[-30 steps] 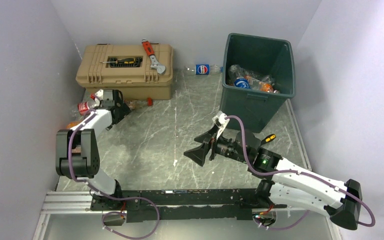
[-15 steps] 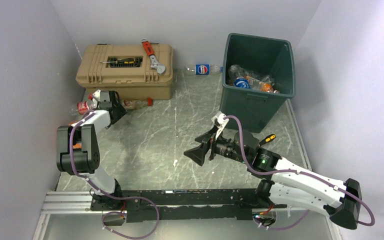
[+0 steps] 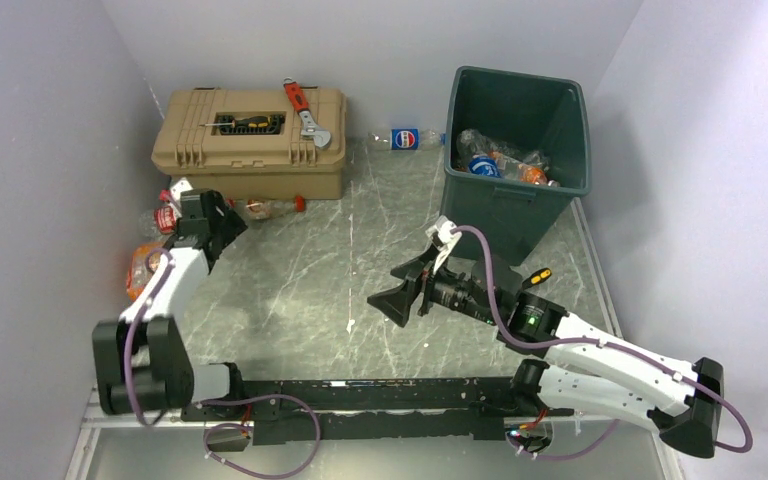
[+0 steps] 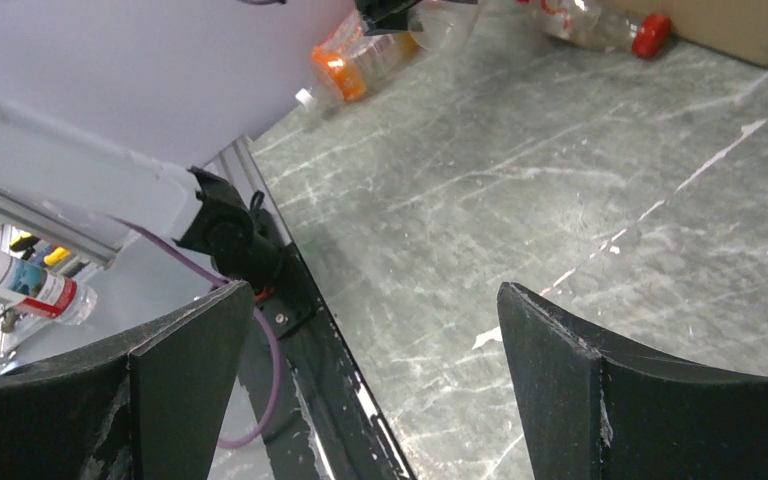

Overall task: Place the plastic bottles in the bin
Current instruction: Pick up the plastic bottle at the center of the board, then place the plastic bottle in the trash bin.

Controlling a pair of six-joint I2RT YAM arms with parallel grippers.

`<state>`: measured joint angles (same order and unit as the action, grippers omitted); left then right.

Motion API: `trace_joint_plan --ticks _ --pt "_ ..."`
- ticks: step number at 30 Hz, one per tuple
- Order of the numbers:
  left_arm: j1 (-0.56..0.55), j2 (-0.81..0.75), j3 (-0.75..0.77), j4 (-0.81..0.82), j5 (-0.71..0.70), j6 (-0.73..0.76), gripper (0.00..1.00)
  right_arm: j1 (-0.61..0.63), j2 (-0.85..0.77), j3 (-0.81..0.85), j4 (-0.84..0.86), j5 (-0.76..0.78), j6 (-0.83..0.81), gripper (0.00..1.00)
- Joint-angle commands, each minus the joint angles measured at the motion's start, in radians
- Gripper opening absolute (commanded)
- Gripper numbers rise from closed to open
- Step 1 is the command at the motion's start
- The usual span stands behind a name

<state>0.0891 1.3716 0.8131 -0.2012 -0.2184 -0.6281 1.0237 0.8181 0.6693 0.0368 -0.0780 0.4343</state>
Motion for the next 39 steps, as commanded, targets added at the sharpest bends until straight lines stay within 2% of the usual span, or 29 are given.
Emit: trace_joint_plan --ticks 1,3,5,9,15,19,26,32,39 --pt "0.001 -0.271 -0.017 -0.081 0.093 0.012 0.41 0.007 -0.011 0.09 -0.006 0.024 -0.039 0.97" --pt "-0.001 -0.403 -0.028 -0.12 0.169 0.023 0.38 0.007 -0.011 0.107 -0.012 0.027 -0.05 0.97" --pt "-0.01 -0.492 -0.032 -0.132 0.286 0.041 0.29 0.007 -0.011 0.131 -0.023 0.034 -0.058 0.98" --pt "-0.119 -0.586 -0.036 -0.078 0.562 0.109 0.19 0.007 -0.029 0.2 -0.062 0.044 -0.074 0.99" --pt "-0.216 -0.737 -0.16 0.291 0.927 0.173 0.14 0.007 -0.023 0.409 -0.185 0.069 -0.051 0.99" --pt "-0.251 -0.824 -0.218 0.483 1.093 0.223 0.11 0.006 0.042 0.571 -0.28 0.058 -0.029 0.99" --pt "-0.291 -0.865 -0.321 0.749 1.173 0.156 0.0 0.007 0.21 0.683 -0.269 -0.016 0.015 1.0" --pt "-0.319 -0.899 -0.318 0.715 1.165 0.18 0.0 0.011 0.323 0.746 -0.179 -0.055 0.033 1.0" --pt "-0.345 -0.934 -0.332 0.677 1.127 0.197 0.0 0.075 0.465 0.843 -0.222 0.002 -0.019 1.0"
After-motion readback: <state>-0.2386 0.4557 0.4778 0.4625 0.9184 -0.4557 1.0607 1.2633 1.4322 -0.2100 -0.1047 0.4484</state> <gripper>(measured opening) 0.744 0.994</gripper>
